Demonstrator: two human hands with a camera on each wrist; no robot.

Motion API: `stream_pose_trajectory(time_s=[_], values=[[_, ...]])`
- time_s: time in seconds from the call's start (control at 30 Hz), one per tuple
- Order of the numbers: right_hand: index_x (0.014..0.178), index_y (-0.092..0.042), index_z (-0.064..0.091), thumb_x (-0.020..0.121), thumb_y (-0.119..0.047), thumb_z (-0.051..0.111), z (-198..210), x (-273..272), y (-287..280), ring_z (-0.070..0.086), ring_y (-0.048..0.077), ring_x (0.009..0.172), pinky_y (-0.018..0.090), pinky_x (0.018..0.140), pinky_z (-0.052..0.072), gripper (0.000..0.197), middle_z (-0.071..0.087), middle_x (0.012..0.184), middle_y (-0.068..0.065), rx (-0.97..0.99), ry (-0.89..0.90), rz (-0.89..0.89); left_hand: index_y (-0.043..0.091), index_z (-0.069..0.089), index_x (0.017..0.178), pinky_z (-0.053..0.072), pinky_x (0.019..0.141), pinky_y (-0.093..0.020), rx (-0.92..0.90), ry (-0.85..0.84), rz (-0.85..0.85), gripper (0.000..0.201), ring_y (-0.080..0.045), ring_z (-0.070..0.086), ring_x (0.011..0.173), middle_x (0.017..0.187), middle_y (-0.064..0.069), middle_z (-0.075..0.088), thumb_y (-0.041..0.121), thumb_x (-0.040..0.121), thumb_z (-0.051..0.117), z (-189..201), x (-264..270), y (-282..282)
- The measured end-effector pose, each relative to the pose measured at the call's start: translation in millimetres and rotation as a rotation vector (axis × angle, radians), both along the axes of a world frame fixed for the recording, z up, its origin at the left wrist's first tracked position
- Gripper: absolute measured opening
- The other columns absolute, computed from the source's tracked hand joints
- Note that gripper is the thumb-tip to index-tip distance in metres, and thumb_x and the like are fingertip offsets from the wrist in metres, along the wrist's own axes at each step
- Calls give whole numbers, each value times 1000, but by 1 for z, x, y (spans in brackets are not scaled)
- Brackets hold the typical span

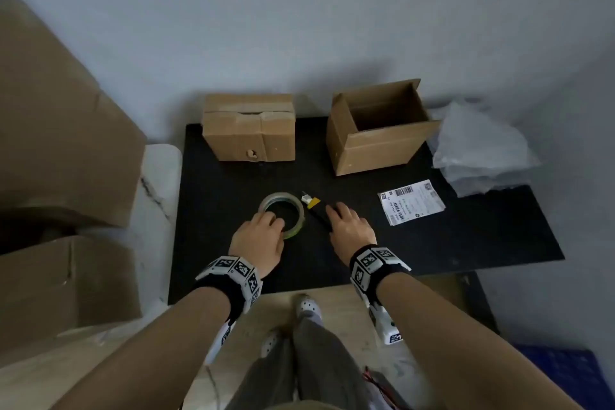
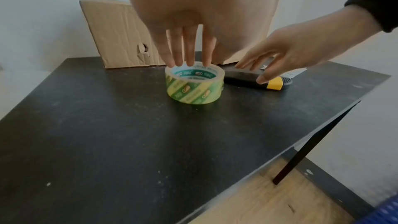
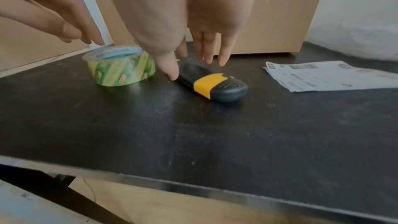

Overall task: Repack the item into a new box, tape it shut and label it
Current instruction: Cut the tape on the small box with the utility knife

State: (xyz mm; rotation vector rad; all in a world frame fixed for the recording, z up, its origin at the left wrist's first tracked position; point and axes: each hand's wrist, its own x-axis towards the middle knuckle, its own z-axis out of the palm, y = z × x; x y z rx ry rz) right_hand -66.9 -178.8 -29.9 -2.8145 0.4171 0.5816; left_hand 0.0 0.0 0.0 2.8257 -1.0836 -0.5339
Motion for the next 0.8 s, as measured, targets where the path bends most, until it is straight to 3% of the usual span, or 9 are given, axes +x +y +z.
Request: stream_pose_trajectory(time_s=[0.37,0.8], values=[[146,-17,17,83,-7,64,-3,8,-9,42,29,125,40,101,39,79,34,140,13,1,67,8,21,51,123,44,91,-28,-1,-8,44,29,-13,46,114,125,4,49,26,95,43,-7,-2,-4],[148,-24,13,87,-12,58,59,53,-10,45,27,118,40,98,44,77,28,138,10,182,-107,70,18,52,117,44,87,-29,20,-110,129,26,-16,46,111,120,0,50,24,94,42,39,38,-3]])
